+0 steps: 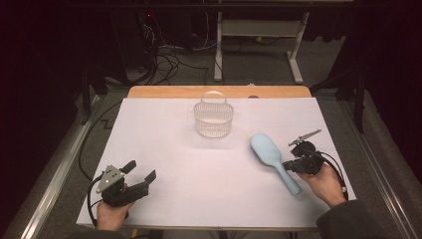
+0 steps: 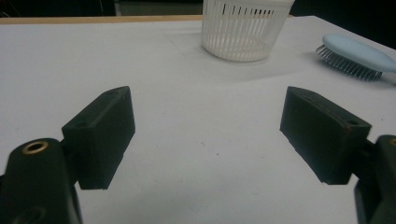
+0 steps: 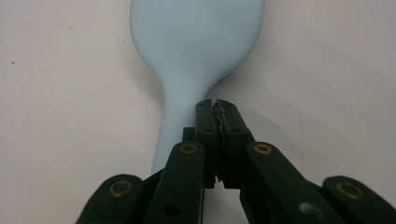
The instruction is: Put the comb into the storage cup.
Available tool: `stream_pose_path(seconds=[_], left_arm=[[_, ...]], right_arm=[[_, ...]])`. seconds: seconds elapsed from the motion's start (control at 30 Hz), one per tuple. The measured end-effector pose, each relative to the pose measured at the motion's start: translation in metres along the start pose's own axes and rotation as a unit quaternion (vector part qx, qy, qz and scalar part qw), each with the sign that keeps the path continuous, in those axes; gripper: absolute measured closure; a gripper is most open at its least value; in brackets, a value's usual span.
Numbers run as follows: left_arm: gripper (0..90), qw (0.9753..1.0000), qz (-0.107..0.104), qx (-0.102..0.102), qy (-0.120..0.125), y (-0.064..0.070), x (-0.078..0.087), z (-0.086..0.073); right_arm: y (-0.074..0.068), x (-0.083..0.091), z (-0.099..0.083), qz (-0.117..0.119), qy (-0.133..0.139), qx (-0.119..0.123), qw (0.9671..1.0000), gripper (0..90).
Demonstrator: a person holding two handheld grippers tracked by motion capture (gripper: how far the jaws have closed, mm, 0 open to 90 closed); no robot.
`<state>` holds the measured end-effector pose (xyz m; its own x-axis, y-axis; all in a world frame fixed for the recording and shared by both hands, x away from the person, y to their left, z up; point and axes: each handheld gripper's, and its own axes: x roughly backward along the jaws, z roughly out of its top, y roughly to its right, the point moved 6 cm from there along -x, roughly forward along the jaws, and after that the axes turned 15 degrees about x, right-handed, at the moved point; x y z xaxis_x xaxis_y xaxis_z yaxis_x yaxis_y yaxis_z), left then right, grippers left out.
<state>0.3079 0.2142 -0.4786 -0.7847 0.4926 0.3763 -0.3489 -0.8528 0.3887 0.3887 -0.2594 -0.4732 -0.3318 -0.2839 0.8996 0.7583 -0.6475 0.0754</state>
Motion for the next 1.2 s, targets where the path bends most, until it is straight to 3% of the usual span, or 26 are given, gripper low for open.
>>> stream_pose_path(seconds=[0.27,0.57,0.9,1.2], left_arm=[[17.1,1.0,0.0,0.0,-0.001,0.0,0.0,0.0],[17.1,1.0,0.001,-0.001,-0.002,0.0,0.0,0.0],[17.1,1.0,0.0,-0.002,-0.003,0.0,0.0,0.0],[17.1,1.0,0.0,-0.003,-0.003,0.001,0.0,-0.001]], right_arm=[[0.0,0.004,0.002,0.0,0.01,-0.001,1.0,83.3],[-0.003,0.008,0.006,0.008,0.025,-0.004,0.9997,65.8],[-0.014,-0.002,0.012,0.012,0.011,0.004,0.9999,54.4],[-0.014,-0.008,0.014,-0.003,0.001,0.002,1.0,48.3]])
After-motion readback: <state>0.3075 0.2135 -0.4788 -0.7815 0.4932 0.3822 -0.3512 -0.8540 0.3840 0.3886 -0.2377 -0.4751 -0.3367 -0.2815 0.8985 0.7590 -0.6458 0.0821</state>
